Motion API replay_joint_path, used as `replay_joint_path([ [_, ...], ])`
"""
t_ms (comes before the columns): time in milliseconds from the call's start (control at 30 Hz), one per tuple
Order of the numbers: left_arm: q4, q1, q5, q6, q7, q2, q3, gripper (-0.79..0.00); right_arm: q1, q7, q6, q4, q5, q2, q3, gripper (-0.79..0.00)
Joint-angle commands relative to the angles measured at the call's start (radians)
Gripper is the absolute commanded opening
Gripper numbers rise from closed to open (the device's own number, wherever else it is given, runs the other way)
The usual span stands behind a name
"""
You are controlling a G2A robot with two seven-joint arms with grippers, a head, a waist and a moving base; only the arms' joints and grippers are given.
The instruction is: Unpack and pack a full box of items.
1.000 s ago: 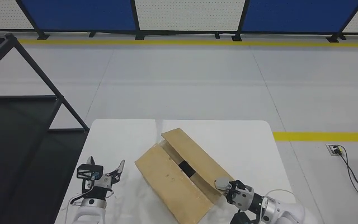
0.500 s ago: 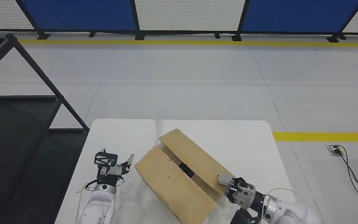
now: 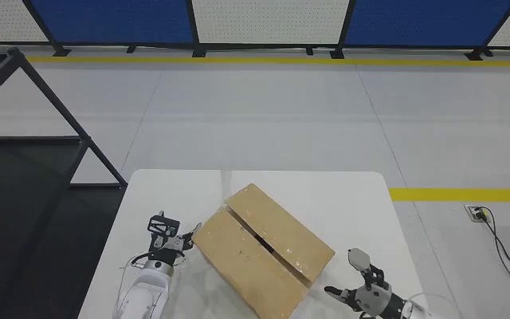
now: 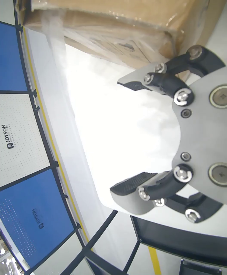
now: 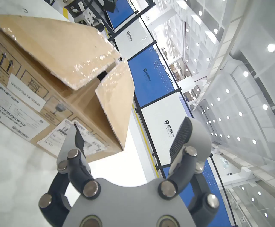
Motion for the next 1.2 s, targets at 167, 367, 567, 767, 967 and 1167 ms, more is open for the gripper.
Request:
replay_joint_path([
  [167, -0.021, 0.030, -0.016, -0.027, 0.013, 0.002, -0.016, 0.000, 0.064, 0.134, -0.028, 0.035, 0.029, -0.010, -0.087, 0.000],
  [367, -0.046, 0.068, -0.026, -0.038, 0.025, 0.004, -0.032, 0.000, 0.136, 0.200, 0.009, 0.071, 0.061, -0.023, -0.157, 0.000],
  [567, -0.067, 0.103, -0.039, -0.046, 0.034, 0.004, -0.040, 0.000, 0.190, 0.267, 0.015, 0.088, 0.071, -0.030, -0.196, 0.000],
  [767, -0.077, 0.121, -0.042, -0.046, 0.040, 0.003, -0.037, 0.000, 0.232, 0.311, 0.021, 0.100, 0.086, -0.036, -0.222, 0.000],
  [967, -0.083, 0.128, -0.045, -0.048, 0.043, 0.001, -0.031, 0.000, 0.231, 0.347, 0.068, 0.098, 0.100, -0.039, -0.212, 0.000],
  [1167, -0.090, 0.135, -0.043, -0.051, 0.045, 0.000, -0.025, 0.000, 0.202, 0.396, 0.113, 0.082, 0.129, -0.039, -0.176, 0.000],
])
